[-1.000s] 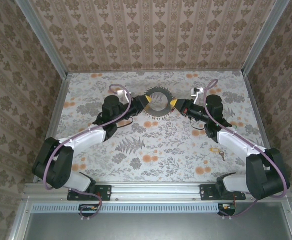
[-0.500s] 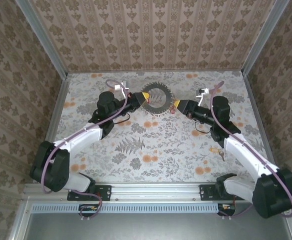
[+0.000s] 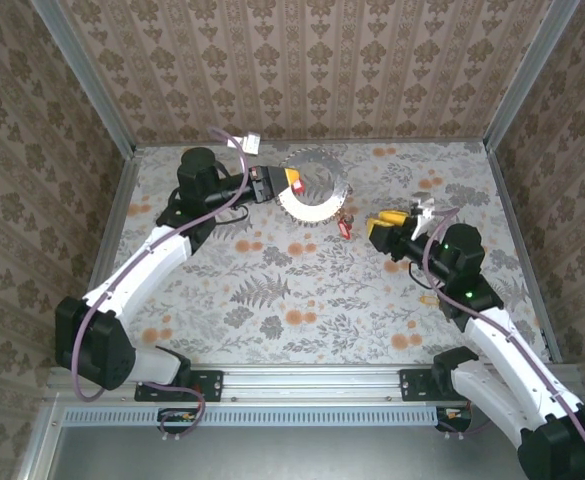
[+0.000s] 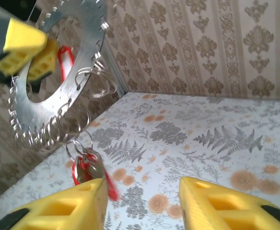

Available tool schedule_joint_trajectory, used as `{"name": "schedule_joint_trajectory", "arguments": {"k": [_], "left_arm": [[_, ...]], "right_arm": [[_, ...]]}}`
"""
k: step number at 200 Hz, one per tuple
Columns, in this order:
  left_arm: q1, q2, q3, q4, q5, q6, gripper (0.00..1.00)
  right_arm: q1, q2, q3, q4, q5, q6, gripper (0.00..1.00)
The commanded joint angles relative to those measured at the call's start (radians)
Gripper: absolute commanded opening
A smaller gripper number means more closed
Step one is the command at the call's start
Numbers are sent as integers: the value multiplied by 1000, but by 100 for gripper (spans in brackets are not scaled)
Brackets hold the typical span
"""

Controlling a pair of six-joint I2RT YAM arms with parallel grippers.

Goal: Put the keys on the keyring

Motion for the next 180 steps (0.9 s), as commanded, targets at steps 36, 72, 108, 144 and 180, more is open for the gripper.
{"name": "schedule_joint_trajectory", "arguments": {"k": [36, 72, 108, 144, 180], "left_arm": [[3, -28, 116, -192, 61, 181, 0], [3, -22, 114, -154, 71, 186, 0], [4, -14, 121, -155, 84, 197, 0], [3, -6, 130, -163, 94, 202, 0], [3, -2, 133, -165, 96, 203, 0]], "right_arm": [[187, -27, -124, 309, 115, -475, 22], [310, 4, -153, 405, 205, -596, 17], [378, 48, -162, 462, 279, -671, 16], [390, 82, -167, 516, 290, -687, 18], [393, 110, -154, 533, 274, -685, 20]]}}
